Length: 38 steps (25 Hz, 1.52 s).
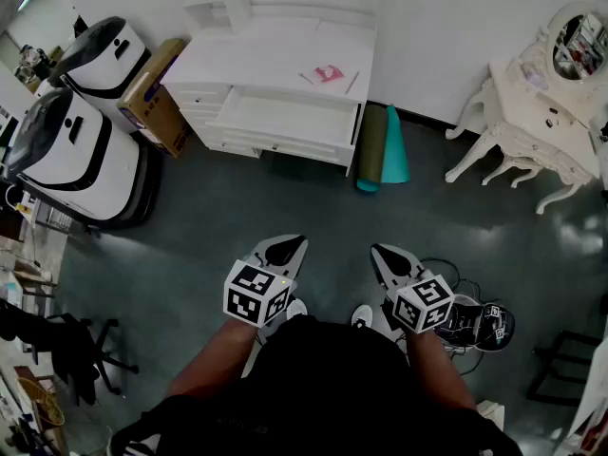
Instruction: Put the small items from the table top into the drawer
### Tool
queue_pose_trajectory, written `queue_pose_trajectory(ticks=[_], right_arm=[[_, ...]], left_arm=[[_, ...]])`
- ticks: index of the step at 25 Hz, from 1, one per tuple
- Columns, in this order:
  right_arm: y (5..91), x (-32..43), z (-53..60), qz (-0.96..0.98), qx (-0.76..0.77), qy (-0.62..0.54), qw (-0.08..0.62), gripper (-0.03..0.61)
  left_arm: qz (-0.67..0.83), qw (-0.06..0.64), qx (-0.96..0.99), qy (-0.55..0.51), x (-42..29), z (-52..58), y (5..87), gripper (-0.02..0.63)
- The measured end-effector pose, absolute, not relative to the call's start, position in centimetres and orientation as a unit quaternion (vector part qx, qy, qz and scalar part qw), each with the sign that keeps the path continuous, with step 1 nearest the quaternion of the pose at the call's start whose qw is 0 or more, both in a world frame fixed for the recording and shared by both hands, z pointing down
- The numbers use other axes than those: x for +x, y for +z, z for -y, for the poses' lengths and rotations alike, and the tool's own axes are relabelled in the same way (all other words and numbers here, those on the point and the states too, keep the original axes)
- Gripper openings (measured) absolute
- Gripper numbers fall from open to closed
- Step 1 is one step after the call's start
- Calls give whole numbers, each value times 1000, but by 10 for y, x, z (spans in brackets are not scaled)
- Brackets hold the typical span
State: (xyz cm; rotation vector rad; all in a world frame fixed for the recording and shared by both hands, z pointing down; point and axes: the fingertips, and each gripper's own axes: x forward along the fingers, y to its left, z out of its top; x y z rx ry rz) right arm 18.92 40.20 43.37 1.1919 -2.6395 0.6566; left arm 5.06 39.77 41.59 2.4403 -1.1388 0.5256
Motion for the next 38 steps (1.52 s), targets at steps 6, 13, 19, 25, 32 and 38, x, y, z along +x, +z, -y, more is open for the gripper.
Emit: queue_pose_trajectory(ticks=[6, 13, 19, 25, 32, 38], right_arm=[[436, 191, -401, 886, 399, 219, 87, 26], [434, 190, -400, 886, 399, 219, 84, 26], [432, 186, -399, 885, 401, 227, 68, 29], [439, 181, -399, 880, 407, 229, 86, 29], [439, 160, -400, 883, 401, 225, 90, 29], [439, 140, -399, 880, 410, 225, 90, 29]], left_arm=[[408, 197, 871, 188, 51, -398, 418, 11], [410, 196, 871, 187, 50, -397, 417, 11], [408, 211, 868, 188, 47, -400, 426, 11], [398, 230, 870, 180, 43, -401, 431, 11], [388, 243, 873, 166, 30, -399, 432, 11], [392, 202, 877, 191, 5, -396, 430, 11]])
